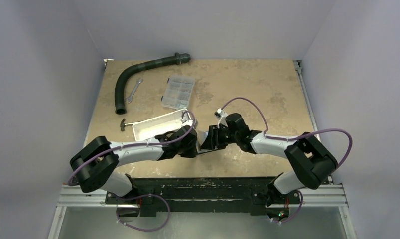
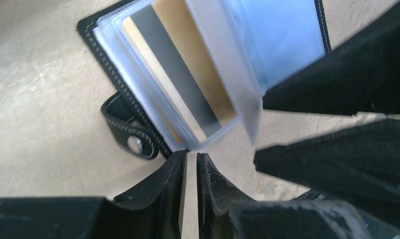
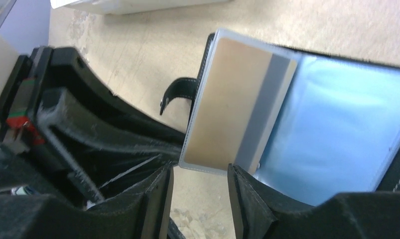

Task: Put the credit cards into the card holder
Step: Insert the credit card into the card holder.

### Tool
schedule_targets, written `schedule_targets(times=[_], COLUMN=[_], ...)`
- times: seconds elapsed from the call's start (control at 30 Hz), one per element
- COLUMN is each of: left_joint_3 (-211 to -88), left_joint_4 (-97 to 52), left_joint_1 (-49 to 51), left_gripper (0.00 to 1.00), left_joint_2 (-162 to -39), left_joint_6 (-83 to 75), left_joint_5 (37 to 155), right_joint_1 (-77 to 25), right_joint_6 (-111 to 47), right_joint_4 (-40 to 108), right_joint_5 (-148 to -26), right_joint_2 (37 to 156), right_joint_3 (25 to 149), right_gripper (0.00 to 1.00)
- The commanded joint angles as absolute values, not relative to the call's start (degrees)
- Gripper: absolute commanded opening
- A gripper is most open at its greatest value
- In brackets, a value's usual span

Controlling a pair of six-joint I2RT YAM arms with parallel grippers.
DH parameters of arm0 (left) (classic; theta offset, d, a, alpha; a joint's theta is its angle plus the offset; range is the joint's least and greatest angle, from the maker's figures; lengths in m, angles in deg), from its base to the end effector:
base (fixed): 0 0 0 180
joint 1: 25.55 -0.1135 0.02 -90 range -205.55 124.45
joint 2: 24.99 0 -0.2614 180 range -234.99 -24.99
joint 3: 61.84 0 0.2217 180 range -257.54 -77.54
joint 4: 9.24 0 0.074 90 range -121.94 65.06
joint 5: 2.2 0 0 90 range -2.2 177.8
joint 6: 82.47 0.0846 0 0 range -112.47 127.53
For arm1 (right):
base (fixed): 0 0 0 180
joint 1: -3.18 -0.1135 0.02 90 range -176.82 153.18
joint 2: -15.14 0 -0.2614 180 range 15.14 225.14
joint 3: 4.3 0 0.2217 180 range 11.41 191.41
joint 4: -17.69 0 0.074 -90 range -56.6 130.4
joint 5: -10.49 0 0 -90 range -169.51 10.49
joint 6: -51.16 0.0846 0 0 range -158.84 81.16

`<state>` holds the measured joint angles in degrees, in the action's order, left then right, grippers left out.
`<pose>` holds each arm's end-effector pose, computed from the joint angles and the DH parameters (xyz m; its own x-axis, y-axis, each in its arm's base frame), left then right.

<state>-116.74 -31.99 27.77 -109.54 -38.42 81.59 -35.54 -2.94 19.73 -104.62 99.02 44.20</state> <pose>0.1772 -0.2225 0.1388 -0.8738 -0.0231 -0.4858 0.1868 0.9064 -0.3789 0.2058 0.2110 0.1535 -0.8703 -0.0173 -0.4921 -0.3938 0.6244 0.6746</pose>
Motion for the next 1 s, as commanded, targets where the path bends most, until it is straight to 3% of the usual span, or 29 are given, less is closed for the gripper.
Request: schedule_targets(times=[0.0,0.2,0.63,0.83,0.97], left_joint_3=[-117.59,-119.20,-119.40,-122.48,-126.42], left_joint_4=[-39.66,-48.33,-44.77,-45.42,-45.34], left_joint_1=[28.16,24.22,18.44,16.49,14.66], left_gripper=[0.19,0.29,0.31,0.40,0.54], left_joint_2=[-102.16,-93.10,-91.63,-91.68,-93.43], left_joint_6=[-37.50,-34.55,-33.72,-31.45,-29.36], left_joint_5=[76.73,72.58,79.16,79.06,78.27], right_joint_1=[-35.57,-35.58,-36.63,-36.55,-36.41], right_joint_6=[-6.34,-7.28,3.57,-2.13,-5.75], right_joint_4=[18.99,18.75,-0.72,13.77,22.43], right_joint_5=[-102.78,-103.70,-113.51,-109.12,-103.72], right_joint_2=[101.60,106.75,114.47,103.82,96.14], right_joint_3=[48.95,53.38,45.77,49.89,51.87], right_gripper=[0.53,0.56,0.48,0.51,0.56])
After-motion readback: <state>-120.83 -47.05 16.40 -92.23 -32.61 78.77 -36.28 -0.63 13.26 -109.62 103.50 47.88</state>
